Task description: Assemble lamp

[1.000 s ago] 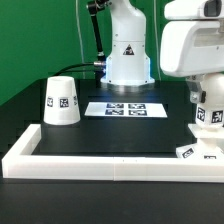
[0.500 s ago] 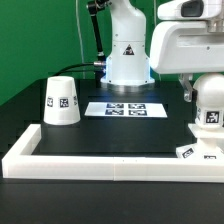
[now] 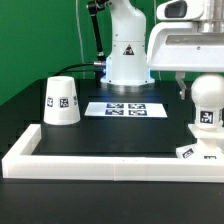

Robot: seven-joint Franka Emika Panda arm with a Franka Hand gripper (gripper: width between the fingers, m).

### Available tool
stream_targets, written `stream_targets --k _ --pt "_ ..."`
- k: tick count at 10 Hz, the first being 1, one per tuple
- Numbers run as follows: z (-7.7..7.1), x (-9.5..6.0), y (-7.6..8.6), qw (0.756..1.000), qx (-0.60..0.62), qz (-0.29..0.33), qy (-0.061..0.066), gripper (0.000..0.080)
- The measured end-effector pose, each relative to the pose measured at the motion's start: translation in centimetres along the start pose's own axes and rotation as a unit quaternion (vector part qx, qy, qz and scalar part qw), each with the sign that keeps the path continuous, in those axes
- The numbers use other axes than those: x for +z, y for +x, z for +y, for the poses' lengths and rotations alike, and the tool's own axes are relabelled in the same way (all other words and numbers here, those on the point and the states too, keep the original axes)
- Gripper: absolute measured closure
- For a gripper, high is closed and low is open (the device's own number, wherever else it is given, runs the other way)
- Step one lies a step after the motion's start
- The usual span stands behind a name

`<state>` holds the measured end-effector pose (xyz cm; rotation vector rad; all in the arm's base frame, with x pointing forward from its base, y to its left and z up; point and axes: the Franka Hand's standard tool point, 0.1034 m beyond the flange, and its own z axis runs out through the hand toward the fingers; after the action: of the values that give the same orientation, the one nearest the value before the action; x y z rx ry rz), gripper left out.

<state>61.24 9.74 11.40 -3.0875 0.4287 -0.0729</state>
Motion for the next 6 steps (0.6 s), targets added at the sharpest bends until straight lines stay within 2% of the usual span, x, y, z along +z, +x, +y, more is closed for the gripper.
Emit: stream_targets --k 3,6 --pt "0.07 0.08 -0.14 0.989 0.150 -0.005 0.003 0.0220" --pt "-0.17 0.13 -0.60 0.952 0.306 -0.022 0.005 0.0219"
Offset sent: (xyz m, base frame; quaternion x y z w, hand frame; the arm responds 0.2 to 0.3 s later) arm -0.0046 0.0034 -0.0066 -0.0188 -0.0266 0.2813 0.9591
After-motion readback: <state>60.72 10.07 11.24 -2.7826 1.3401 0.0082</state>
